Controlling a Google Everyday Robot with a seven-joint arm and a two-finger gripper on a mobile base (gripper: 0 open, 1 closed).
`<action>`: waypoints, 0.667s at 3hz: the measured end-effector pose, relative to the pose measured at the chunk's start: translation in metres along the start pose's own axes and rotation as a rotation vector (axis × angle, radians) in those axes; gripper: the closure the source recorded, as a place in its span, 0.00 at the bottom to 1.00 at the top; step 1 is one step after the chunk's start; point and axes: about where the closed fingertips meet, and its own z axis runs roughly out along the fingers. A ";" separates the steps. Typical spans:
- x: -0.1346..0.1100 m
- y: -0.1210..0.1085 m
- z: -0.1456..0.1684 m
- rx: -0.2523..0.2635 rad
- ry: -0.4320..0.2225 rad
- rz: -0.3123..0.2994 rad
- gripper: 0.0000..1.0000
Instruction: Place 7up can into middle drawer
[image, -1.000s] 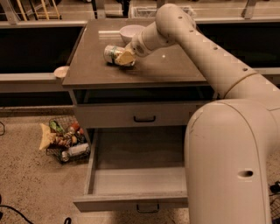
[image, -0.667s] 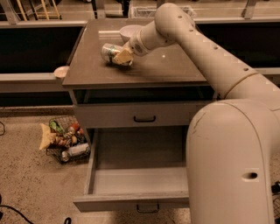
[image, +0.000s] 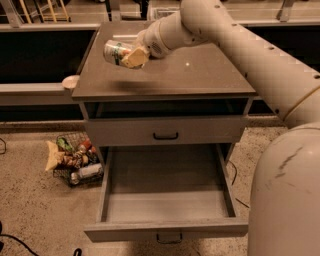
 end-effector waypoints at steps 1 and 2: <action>0.000 0.000 0.000 0.000 0.000 0.000 1.00; -0.006 0.024 -0.004 -0.056 0.044 -0.070 1.00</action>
Offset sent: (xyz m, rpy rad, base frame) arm -0.0718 0.0225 0.0077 -0.2221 -0.0147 0.2141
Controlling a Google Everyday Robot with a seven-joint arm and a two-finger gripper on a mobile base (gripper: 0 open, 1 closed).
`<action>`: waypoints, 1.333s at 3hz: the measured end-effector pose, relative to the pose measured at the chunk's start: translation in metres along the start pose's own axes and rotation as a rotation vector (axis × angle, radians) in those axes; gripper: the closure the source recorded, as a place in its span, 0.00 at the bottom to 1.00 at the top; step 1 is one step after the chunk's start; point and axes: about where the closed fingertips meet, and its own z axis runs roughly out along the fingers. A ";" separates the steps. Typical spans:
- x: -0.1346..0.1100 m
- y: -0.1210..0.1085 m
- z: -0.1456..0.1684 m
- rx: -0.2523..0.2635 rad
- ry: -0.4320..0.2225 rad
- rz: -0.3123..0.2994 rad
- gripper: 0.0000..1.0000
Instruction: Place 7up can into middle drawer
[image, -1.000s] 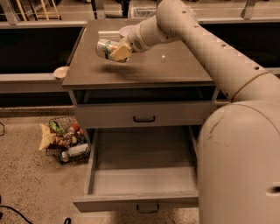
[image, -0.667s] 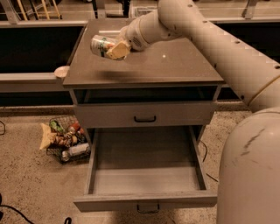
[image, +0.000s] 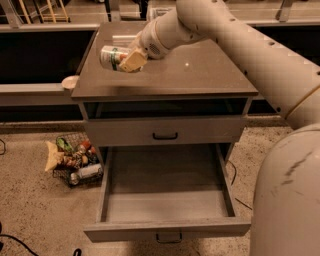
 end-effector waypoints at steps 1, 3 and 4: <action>-0.021 0.032 -0.028 -0.019 0.018 -0.068 1.00; -0.027 0.122 -0.064 0.044 -0.161 0.015 1.00; -0.019 0.145 -0.063 0.063 -0.194 0.070 1.00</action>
Offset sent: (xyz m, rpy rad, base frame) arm -0.2022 0.0012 -0.0635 0.0301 0.0187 0.0146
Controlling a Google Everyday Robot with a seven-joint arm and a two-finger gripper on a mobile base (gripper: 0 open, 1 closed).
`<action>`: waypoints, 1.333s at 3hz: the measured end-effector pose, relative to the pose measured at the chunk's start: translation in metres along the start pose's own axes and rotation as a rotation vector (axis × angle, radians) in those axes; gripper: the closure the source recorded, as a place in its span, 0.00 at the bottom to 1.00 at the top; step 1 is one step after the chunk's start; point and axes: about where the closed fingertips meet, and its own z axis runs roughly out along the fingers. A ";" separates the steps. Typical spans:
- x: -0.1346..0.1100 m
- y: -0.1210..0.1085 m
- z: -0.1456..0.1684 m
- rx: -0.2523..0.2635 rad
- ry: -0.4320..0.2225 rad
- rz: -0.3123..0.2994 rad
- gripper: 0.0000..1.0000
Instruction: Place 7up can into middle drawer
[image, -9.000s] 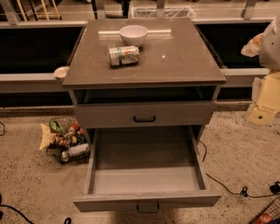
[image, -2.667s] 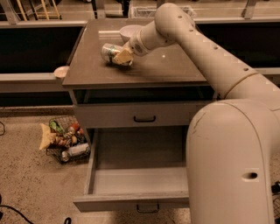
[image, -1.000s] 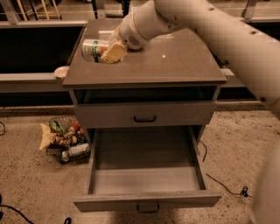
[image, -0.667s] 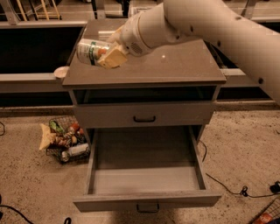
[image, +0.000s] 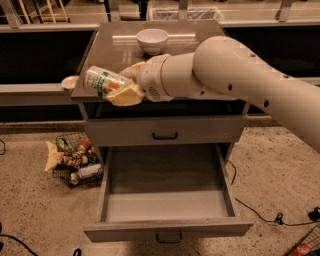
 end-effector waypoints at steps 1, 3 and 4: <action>0.000 0.000 0.000 0.000 0.002 -0.004 1.00; 0.089 0.039 0.005 -0.114 0.154 0.099 1.00; 0.159 0.081 -0.008 -0.141 0.246 0.205 1.00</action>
Offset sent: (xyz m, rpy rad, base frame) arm -0.0141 -0.0246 -0.1112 -0.1629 0.2487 0.0613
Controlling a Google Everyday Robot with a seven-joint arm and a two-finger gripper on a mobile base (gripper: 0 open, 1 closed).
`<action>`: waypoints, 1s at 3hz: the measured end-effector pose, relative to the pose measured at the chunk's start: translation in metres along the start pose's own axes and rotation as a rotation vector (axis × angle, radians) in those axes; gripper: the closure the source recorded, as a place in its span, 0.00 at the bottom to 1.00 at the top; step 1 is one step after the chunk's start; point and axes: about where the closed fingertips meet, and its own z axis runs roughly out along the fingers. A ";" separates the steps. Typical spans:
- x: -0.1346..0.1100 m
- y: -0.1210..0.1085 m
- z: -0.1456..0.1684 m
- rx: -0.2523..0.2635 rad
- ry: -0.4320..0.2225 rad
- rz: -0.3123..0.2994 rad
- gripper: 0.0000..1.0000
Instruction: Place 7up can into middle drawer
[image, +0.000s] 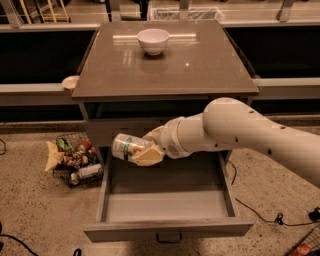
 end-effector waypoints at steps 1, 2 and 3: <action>0.000 0.000 0.000 0.000 0.000 0.000 1.00; 0.012 -0.003 0.009 -0.002 0.021 0.034 1.00; 0.065 -0.013 0.038 0.000 0.068 0.137 1.00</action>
Offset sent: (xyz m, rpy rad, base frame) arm 0.0092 -0.0050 -0.0380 -0.0198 0.0870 -0.0558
